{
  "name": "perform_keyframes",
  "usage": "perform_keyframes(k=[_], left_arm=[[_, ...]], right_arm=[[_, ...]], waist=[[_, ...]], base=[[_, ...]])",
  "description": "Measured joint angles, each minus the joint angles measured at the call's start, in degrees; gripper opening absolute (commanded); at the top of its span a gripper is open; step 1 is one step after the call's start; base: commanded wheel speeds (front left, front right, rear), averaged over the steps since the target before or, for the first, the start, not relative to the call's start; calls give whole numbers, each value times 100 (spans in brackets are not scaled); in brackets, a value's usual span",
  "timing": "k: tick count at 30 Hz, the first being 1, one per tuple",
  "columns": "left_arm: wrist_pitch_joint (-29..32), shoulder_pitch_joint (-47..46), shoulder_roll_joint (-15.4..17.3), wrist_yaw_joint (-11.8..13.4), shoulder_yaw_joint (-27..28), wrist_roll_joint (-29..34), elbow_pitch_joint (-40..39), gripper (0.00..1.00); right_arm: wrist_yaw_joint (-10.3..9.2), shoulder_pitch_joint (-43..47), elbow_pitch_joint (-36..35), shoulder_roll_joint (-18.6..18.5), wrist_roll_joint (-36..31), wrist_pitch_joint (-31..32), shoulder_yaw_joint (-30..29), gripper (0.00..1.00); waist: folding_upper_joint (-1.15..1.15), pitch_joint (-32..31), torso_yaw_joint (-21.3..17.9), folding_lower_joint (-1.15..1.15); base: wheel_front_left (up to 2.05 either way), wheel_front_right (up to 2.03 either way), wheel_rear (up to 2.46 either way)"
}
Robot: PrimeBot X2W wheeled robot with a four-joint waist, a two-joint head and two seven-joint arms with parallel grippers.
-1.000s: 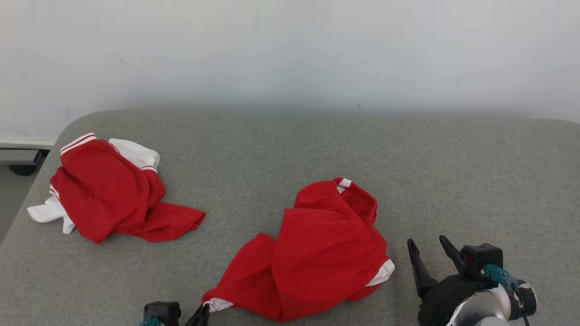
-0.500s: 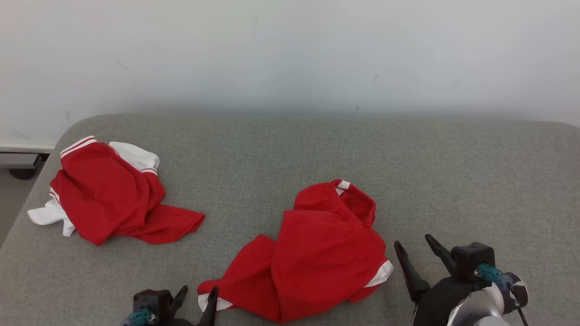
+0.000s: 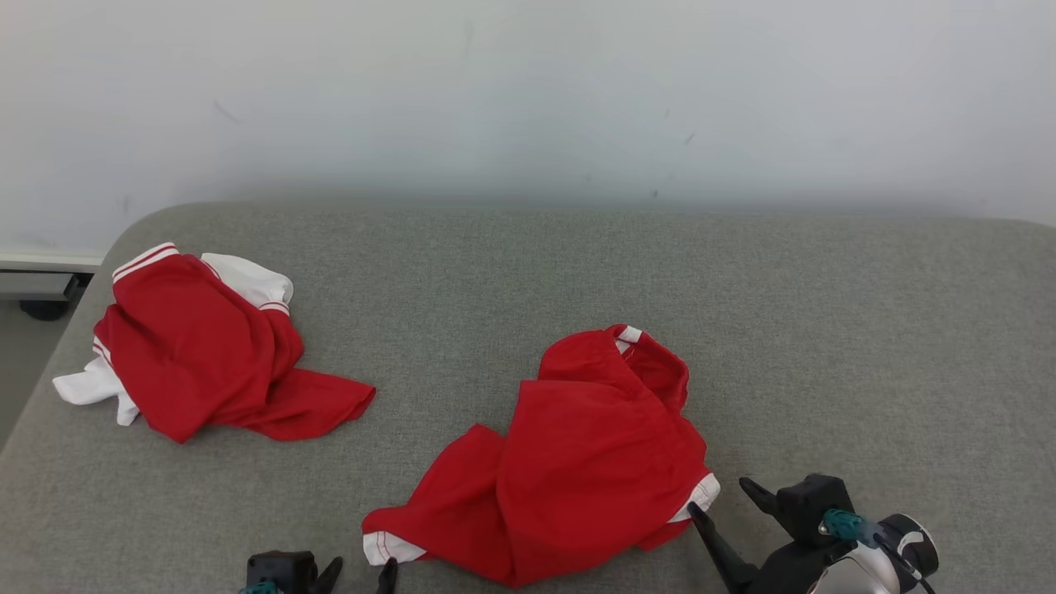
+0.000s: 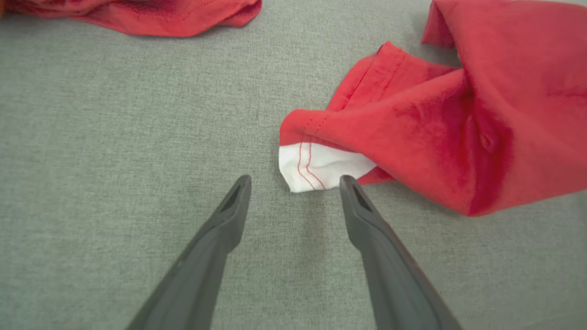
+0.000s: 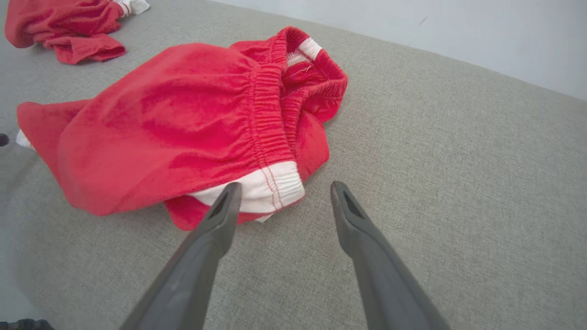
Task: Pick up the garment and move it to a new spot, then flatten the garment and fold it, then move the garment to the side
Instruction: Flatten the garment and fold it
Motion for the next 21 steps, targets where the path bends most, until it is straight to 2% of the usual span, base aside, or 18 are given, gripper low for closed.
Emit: perform_keyframes(k=[19, 20, 21], left_arm=[[437, -277, -186, -62, -87, -76, 338, 100], [456, -303, -218, -102, -100, -129, 361, 83], [483, -339, -253, -136, -101, -203, 369, 58]], right_arm=[[85, -405, 223, -94, -224, 450, 335, 100], [85, -410, 247, -94, -225, 467, 342, 100], [86, -428, 275, -94, -225, 479, 350, 100]], waist=[[0, 171, 87, 1], [0, 176, 90, 1], [0, 182, 93, 1]], base=[[0, 0, 0], [0, 0, 0], [0, 0, 0]])
